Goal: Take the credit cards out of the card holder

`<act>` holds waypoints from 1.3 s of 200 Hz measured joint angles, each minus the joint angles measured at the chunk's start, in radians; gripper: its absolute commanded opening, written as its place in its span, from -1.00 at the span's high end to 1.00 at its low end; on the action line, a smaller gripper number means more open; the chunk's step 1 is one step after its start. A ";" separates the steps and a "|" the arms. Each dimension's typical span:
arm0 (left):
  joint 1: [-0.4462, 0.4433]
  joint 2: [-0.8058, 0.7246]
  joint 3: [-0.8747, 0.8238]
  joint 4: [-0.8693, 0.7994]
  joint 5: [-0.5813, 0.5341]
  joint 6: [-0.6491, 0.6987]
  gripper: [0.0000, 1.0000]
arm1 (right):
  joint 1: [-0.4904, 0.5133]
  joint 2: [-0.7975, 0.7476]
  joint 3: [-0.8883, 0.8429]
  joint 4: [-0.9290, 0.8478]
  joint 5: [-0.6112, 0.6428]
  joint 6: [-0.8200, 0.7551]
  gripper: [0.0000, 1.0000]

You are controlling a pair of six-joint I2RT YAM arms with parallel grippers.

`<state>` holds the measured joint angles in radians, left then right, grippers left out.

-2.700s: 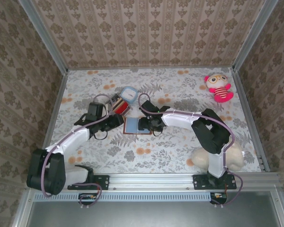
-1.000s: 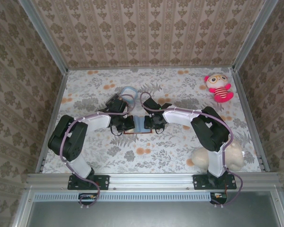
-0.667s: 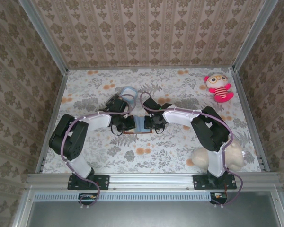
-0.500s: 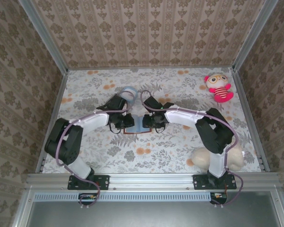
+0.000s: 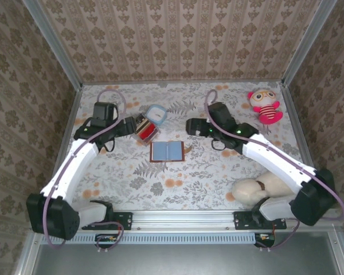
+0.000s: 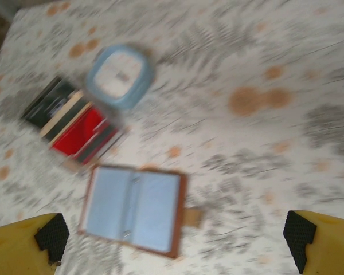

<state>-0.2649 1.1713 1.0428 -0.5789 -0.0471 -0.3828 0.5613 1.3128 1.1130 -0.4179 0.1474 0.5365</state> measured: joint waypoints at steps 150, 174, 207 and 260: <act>0.242 0.110 -0.526 0.816 -0.201 0.259 -1.00 | -0.393 -0.029 -0.613 0.716 0.446 -0.403 -1.00; 0.242 0.154 -0.589 0.964 -0.161 0.314 -1.00 | -0.410 0.031 -0.653 0.841 0.421 -0.439 -1.00; 0.249 0.185 -0.645 1.146 -0.092 0.363 -1.00 | -0.429 0.052 -0.679 0.995 0.300 -0.499 -1.00; 0.260 0.315 -0.712 1.435 0.030 0.397 -1.00 | -0.465 0.154 -0.746 1.220 0.125 -0.531 -1.00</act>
<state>-0.0048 1.4860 0.3305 0.8562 -0.0170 0.0139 0.0967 1.4666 0.3672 0.8017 0.2726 0.0055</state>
